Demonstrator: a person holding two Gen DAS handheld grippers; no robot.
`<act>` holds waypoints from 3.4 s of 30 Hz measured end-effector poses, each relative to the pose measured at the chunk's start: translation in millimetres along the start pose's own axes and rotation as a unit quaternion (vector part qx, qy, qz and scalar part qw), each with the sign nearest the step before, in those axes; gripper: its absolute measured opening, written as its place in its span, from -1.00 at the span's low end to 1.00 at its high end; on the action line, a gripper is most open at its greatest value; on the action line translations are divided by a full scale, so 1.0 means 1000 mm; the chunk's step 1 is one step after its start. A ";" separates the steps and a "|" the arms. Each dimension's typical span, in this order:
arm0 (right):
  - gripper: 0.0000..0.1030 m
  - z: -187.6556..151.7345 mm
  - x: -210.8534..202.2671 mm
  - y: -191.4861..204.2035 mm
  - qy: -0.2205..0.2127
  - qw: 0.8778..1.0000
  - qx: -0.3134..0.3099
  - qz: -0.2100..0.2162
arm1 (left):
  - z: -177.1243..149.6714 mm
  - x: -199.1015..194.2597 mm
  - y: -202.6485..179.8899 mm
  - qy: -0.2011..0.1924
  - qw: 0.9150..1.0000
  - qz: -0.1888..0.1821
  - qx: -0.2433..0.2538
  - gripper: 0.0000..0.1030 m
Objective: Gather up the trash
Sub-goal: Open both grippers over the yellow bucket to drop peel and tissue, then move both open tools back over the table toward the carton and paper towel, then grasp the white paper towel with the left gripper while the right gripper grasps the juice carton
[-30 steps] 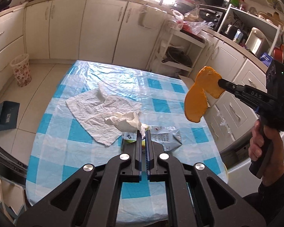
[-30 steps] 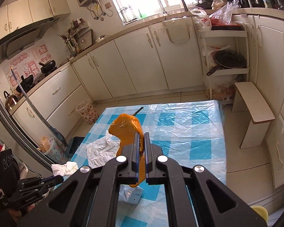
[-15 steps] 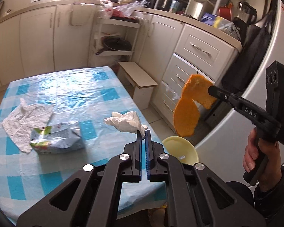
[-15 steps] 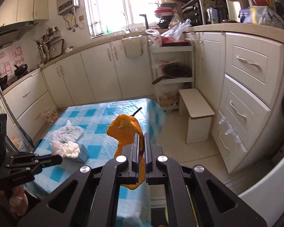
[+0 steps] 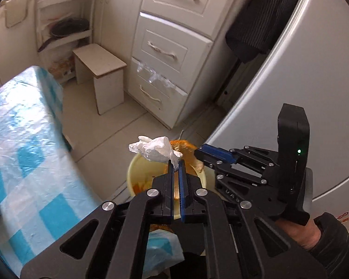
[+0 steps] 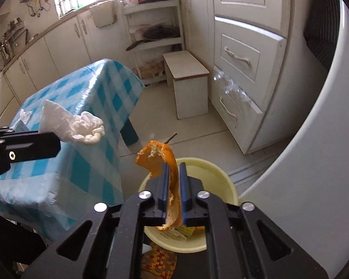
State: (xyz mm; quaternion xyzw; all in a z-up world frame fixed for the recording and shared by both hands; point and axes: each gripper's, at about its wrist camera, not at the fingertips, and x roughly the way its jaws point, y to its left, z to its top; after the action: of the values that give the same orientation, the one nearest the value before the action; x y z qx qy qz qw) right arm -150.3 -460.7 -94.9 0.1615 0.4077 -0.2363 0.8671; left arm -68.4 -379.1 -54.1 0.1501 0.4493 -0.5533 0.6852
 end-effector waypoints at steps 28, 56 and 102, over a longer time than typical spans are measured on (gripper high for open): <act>0.59 0.047 -0.121 0.121 -0.165 0.967 0.052 0.186 | -0.077 -0.172 0.140 -0.087 0.938 0.300 -0.152 0.72; 0.73 0.046 -0.098 0.182 -0.121 0.980 -0.025 0.157 | -0.099 -0.200 0.175 -0.095 0.918 0.343 -0.176 0.75; 0.80 0.043 0.054 0.404 0.038 0.868 -0.442 0.223 | -0.119 -0.212 0.412 0.003 0.886 0.302 -0.351 0.75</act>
State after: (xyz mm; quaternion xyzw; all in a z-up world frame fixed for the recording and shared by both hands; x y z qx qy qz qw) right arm 125.7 -158.1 -75.5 -0.1426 0.4552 0.1747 0.8614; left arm 249.6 -22.1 -74.1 0.0295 0.5492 -0.1257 0.8257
